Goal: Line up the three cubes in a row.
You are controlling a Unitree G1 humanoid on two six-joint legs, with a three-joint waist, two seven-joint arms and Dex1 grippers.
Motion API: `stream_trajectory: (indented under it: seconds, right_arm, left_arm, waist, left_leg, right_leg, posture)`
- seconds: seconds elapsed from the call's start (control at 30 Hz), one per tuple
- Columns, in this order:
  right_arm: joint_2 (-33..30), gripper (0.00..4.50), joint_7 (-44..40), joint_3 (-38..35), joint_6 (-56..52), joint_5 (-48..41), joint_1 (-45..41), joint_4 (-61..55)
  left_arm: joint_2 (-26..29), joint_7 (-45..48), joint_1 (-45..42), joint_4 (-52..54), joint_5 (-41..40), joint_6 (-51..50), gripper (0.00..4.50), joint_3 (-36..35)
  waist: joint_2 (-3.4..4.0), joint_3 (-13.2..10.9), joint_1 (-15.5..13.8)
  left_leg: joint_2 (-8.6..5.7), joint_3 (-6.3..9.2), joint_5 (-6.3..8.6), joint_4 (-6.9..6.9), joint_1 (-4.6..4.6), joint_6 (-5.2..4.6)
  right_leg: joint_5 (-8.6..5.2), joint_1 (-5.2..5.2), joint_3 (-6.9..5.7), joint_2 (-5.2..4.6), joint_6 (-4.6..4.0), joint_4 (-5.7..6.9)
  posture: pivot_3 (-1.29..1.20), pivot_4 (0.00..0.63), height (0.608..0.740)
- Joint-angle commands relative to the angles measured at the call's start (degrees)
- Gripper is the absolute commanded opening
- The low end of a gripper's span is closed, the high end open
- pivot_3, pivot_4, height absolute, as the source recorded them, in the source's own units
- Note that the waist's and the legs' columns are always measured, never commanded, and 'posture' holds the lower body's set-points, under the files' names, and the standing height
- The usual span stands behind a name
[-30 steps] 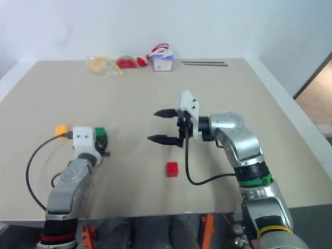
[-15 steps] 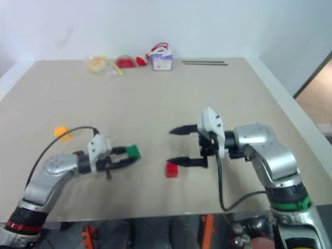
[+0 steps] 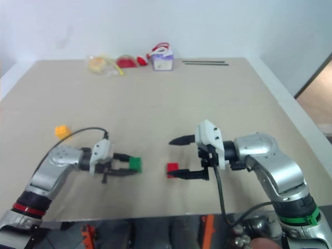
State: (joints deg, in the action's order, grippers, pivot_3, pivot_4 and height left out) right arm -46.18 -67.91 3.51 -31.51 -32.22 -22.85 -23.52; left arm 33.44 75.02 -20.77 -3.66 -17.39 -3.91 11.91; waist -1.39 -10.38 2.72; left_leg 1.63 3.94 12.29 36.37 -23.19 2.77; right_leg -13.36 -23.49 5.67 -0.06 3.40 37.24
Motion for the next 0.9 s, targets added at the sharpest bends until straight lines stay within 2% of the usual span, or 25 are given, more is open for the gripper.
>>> stream_trajectory:
  seconds: [0.03,0.3,0.37,0.57,0.67,0.73,0.9]
  right_arm:
    - [-0.9,4.5,0.73,-2.3,0.44,-0.88,0.11,-2.32]
    - [-1.18,4.5,0.91,-2.31,1.05,-0.82,0.1,-1.66]
    - [-1.16,4.5,0.82,-2.25,1.24,-0.72,-0.14,-1.28]
    - [-1.02,4.5,0.58,-2.0,1.52,-0.74,-0.86,-0.65]
    - [-0.64,4.5,0.55,-2.41,1.12,-1.67,-1.38,-0.35]
    - [-0.13,4.5,0.93,-3.23,-0.02,-3.46,-1.83,-0.41]
    - [1.53,4.5,2.81,-5.43,-3.63,-9.13,-3.59,-1.05]
  left_arm:
    - [0.17,0.33,1.1,3.53,-0.34,-0.42,1.31,0.69]
    - [0.6,-1.33,2.81,4.96,0.71,-2.19,1.31,1.23]
    - [0.43,-2.53,3.06,4.72,1.77,-2.05,2.34,1.29]
    - [-0.07,-3.99,4.1,6.8,0.76,-2.92,4.31,0.44]
    - [-0.43,-4.8,4.58,9.82,-2.81,-5.17,4.42,-1.73]
    - [-1.31,-7.41,4.6,13.71,-8.03,-10.43,4.42,-4.42]
    - [-7.57,-25.83,5.44,26.47,-22.69,-26.3,4.42,-13.38]
  waist:
    - [0.0,0.0,0.01]
    - [0.0,0.0,0.01]
    - [0.0,0.0,0.01]
    - [0.0,0.0,0.01]
    - [0.0,0.0,0.0]
    - [0.0,0.0,0.01]
    - [-0.03,-0.02,0.04]
  left_leg:
    - [0.0,0.01,0.0,0.0,0.01,0.0]
    - [0.02,0.01,0.0,0.02,0.04,-0.01]
    - [0.01,0.01,0.0,0.02,0.04,-0.01]
    - [0.02,0.01,0.0,0.02,0.04,-0.01]
    - [0.02,0.01,0.0,0.02,0.04,-0.01]
    - [0.02,0.01,0.0,0.02,0.04,-0.01]
    - [0.04,0.02,0.0,0.05,0.04,-0.01]
  right_leg:
    - [0.0,0.0,0.0,0.0,0.0,0.0]
    - [0.01,0.02,0.0,0.01,-0.02,0.01]
    - [0.01,0.02,0.0,0.01,-0.02,0.01]
    - [0.02,0.01,-0.01,0.02,-0.01,0.01]
    - [0.02,0.02,0.0,0.01,-0.01,0.01]
    - [0.02,0.02,-0.01,0.01,0.0,0.01]
    - [0.05,0.04,0.0,0.01,0.06,0.03]
  posture:
    - [0.0,0.15,0.74]
    - [0.0,0.15,0.74]
    - [0.0,0.15,0.74]
    - [0.0,0.15,0.74]
    - [0.0,0.15,0.74]
    - [0.0,0.15,0.74]
    - [0.0,0.15,0.74]
